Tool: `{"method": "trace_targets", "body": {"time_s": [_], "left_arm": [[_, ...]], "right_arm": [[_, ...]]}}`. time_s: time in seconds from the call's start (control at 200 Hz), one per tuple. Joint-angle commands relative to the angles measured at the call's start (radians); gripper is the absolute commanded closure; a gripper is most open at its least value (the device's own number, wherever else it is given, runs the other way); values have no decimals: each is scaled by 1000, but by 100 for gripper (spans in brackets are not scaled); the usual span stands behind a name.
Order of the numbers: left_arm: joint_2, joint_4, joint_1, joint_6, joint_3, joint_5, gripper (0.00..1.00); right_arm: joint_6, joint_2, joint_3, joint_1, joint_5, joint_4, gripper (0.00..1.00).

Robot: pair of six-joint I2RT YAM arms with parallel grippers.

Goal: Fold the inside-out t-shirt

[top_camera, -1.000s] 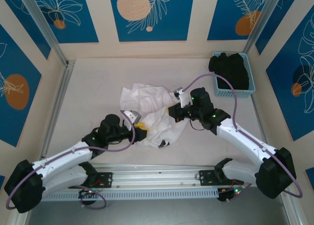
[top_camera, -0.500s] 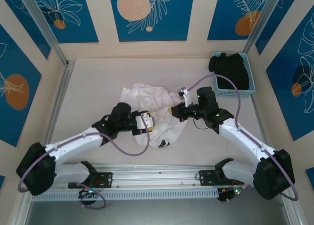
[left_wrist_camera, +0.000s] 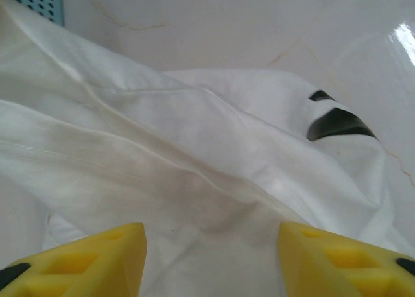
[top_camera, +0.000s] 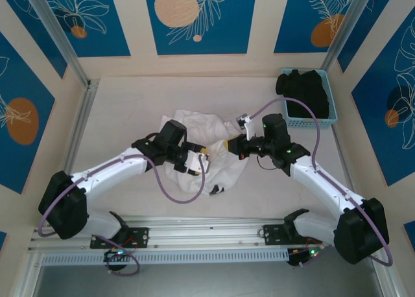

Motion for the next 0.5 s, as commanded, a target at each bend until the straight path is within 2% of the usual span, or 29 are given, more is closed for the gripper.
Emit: {"method": "trace_targets", "body": {"time_s": [0.0, 0.235, 0.495], "left_arm": [[42, -78, 9, 81, 43, 34, 45], [73, 64, 7, 78, 13, 50, 45], [110, 125, 4, 47, 12, 64, 53]], "right_arm": [[9, -20, -12, -9, -29, 31, 100], [18, -15, -7, -9, -35, 35, 100], [30, -7, -8, -9, -39, 43, 100]]}}
